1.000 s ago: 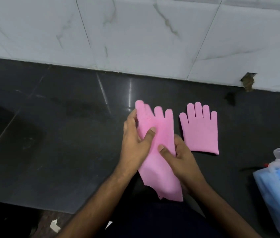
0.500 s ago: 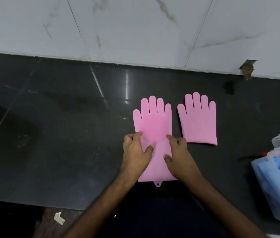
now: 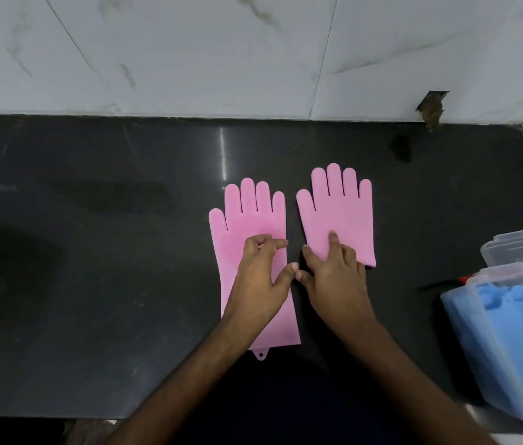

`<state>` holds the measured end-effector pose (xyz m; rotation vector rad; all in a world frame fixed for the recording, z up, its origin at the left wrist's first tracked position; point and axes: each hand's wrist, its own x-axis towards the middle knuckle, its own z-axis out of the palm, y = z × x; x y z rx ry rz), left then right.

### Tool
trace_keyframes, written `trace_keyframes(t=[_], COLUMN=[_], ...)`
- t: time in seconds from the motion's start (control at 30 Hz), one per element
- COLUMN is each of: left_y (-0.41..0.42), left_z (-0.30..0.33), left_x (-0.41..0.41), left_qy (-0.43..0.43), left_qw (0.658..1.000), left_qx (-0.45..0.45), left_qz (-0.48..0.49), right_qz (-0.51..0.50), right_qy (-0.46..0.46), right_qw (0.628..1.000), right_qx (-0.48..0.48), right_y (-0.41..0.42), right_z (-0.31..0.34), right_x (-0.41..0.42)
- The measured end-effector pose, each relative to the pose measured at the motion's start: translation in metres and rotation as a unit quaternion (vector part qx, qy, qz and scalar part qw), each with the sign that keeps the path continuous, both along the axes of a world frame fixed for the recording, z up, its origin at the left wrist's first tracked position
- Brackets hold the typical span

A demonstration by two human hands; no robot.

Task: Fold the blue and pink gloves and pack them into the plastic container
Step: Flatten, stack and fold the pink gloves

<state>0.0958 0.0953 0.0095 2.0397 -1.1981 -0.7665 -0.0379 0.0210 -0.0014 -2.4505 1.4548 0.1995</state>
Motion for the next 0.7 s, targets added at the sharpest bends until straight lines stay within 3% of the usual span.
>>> trace_keyframes(t=[0.13,0.27,0.33,0.4,0.5,0.6,0.7], left_y=[-0.007,-0.008,-0.006,-0.004,0.003,0.013,0.026], left_z=[-0.003,0.002,0.008,0.018,0.035,0.047,0.052], left_x=[0.002,0.002,0.0,-0.002,-0.004,-0.004,-0.003], left_qy=[0.025,0.064,0.068,0.073,0.063,0.055,0.06], left_qw=[1.0,0.997,0.996,0.994,0.99,0.988,0.978], left_qx=[-0.002,-0.024,-0.046,-0.072,-0.113,-0.138,-0.18], left_qz=[0.016,0.04,0.042,0.044,0.048,0.046,0.083], right_qz=[-0.023,-0.067,-0.131,-0.183,-0.172,-0.148,-0.126], right_qy=[-0.038,-0.23,-0.389,-0.528,-0.669,-0.724,-0.741], right_qw=[0.999,0.971,0.91,0.818,0.693,0.644,0.63], right_qx=[0.008,0.009,0.051,0.135,0.207,0.2,0.196], right_y=[-0.003,-0.008,-0.008,-0.006,0.003,0.014,0.023], right_z=[0.003,0.018,0.033,0.05,0.076,0.094,0.107], right_x=[0.012,0.012,0.009,0.009,0.008,0.006,0.007])
